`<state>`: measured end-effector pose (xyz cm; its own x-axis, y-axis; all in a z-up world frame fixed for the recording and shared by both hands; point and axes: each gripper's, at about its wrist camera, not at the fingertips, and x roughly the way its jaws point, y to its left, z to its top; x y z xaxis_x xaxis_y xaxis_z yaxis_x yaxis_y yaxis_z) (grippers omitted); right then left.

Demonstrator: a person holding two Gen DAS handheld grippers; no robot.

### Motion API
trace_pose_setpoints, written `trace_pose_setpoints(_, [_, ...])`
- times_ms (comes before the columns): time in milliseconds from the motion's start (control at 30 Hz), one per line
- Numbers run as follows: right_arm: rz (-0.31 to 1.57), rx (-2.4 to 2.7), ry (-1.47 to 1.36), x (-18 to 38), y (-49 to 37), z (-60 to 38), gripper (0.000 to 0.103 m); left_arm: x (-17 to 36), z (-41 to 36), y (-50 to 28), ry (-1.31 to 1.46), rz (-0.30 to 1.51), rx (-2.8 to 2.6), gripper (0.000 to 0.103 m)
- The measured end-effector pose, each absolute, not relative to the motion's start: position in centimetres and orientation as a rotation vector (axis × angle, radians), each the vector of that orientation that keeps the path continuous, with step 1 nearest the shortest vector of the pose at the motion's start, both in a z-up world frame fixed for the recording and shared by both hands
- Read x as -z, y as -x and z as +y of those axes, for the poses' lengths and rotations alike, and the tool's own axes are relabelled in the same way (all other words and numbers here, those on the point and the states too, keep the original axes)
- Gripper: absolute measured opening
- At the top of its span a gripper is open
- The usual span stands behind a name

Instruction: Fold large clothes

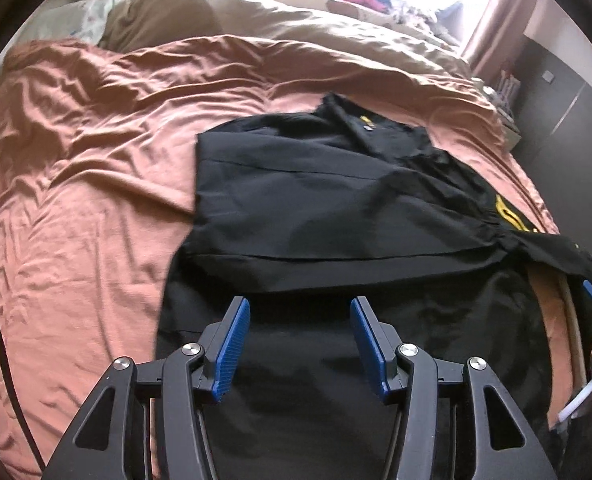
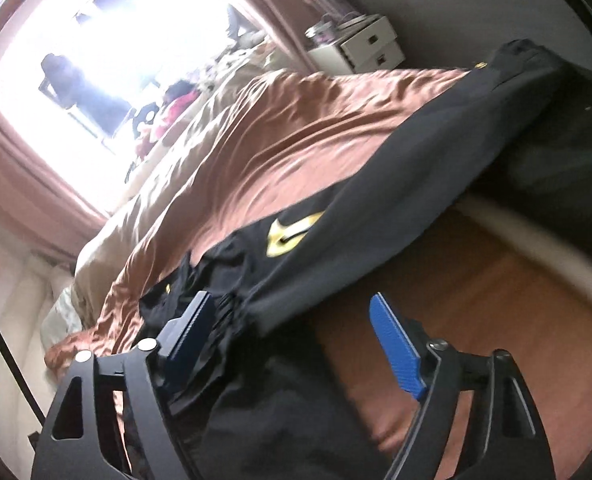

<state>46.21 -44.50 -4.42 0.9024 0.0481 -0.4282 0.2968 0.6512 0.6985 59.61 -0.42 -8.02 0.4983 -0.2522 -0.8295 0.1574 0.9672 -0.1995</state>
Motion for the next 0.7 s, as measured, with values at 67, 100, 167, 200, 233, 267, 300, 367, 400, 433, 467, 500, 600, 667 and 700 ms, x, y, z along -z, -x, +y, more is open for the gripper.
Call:
trace_pose_setpoints(67, [0.421,0.154,-0.897,4.5,-45.3,-46.6,0.076,7.9,-1.6,-59.5,0.094,1.020,0.264,0.055])
trace_pose_setpoints(100, [0.414,0.153,-0.906,4.5,-45.3,-46.8,0.076,7.8,-2.3,-59.4,0.090,1.020,0.270,0.055])
trace_pose_setpoints(167, [0.405,0.169,-0.926,4.7,-44.7,-48.1,0.074,7.8,-3.4,-59.4,0.089,1.018,0.279,0.055])
trace_pose_setpoints(200, [0.399,0.176,-0.939,5.0,-44.3,-48.9,0.072,7.8,-4.0,-59.5,0.095,1.017,0.285,0.055])
trace_pose_setpoints(233, [0.395,0.178,-0.947,5.2,-43.5,-48.9,0.069,7.8,-4.8,-59.5,0.099,1.014,0.296,0.055])
trace_pose_setpoints(267, [0.394,0.186,-0.966,5.6,-43.1,-49.7,0.068,7.8,-5.5,-59.6,0.096,1.012,0.303,0.055])
trace_pose_setpoints(300, [0.392,0.191,-0.984,5.9,-42.7,-50.1,0.068,7.8,-6.0,-59.6,0.092,1.011,0.307,0.055])
trace_pose_setpoints(367, [0.383,0.205,-1.018,6.7,-41.3,-51.2,0.068,8.0,-7.4,-59.8,0.072,1.009,0.320,0.055])
trace_pose_setpoints(400, [0.377,0.220,-1.024,7.0,-40.7,-51.6,0.068,8.2,-8.3,-59.9,0.062,1.007,0.331,0.055])
trace_pose_setpoints(433, [0.376,0.225,-1.020,6.9,-40.0,-52.0,0.068,8.4,-8.8,-60.0,0.059,1.007,0.338,0.055])
trace_pose_setpoints(467, [0.376,0.229,-1.009,7.1,-39.9,-52.1,0.065,8.5,-9.3,-60.0,0.056,1.006,0.343,0.055])
trace_pose_setpoints(500, [0.365,0.233,-1.010,7.2,-39.8,-52.3,0.063,8.7,-9.8,-60.0,0.051,1.006,0.348,0.055])
trace_pose_setpoints(600, [0.339,0.252,-1.036,7.7,-39.4,-53.3,0.059,9.6,-11.0,-60.3,0.052,1.000,0.359,0.055])
trace_pose_setpoints(667, [0.313,0.267,-1.056,8.1,-39.2,-53.8,0.056,10.3,-11.2,-60.4,0.067,1.003,0.368,0.055])
trace_pose_setpoints(700, [0.308,0.271,-1.061,8.3,-39.1,-54.1,0.055,10.6,-11.3,-60.4,0.070,1.005,0.371,0.055])
